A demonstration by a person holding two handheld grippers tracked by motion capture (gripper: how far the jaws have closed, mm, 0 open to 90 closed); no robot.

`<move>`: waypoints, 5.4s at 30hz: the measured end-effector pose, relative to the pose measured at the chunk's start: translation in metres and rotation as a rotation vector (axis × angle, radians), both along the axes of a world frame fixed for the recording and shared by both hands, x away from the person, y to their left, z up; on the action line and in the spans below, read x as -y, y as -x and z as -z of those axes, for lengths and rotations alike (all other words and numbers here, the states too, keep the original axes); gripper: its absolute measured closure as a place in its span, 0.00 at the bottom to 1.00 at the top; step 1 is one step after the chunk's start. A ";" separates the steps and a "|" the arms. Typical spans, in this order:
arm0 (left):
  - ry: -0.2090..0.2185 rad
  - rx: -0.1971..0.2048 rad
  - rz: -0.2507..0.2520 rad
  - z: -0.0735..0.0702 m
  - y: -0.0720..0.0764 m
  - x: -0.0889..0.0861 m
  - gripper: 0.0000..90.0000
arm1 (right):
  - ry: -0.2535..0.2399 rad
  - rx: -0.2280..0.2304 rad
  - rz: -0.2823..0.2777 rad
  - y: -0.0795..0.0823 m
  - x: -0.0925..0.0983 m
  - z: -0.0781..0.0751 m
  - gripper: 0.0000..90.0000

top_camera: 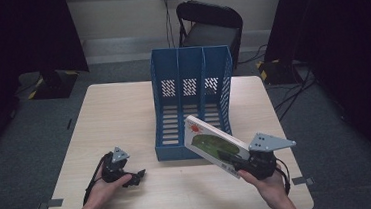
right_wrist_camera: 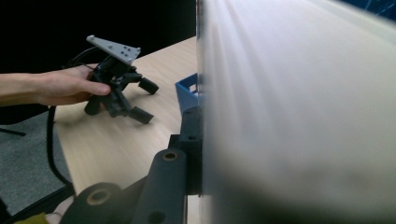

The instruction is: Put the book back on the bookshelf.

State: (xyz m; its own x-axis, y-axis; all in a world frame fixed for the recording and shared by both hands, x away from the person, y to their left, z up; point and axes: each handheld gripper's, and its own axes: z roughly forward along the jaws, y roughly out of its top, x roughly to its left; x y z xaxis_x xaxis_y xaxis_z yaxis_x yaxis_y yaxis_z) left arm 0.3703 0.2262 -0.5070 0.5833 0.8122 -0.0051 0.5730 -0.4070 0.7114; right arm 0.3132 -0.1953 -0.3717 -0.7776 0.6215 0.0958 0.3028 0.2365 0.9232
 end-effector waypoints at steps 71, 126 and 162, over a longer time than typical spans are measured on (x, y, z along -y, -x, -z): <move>0.000 0.002 0.002 0.000 -0.002 0.000 0.00 | 0.112 -0.126 0.641 -0.139 -0.039 0.049 0.85; 0.001 0.002 -0.003 0.000 -0.001 0.001 0.00 | 0.040 -0.030 0.588 -0.099 -0.031 0.068 0.62; 0.001 0.002 -0.002 0.000 -0.001 0.001 0.00 | 0.001 0.032 0.567 -0.101 -0.025 0.082 0.78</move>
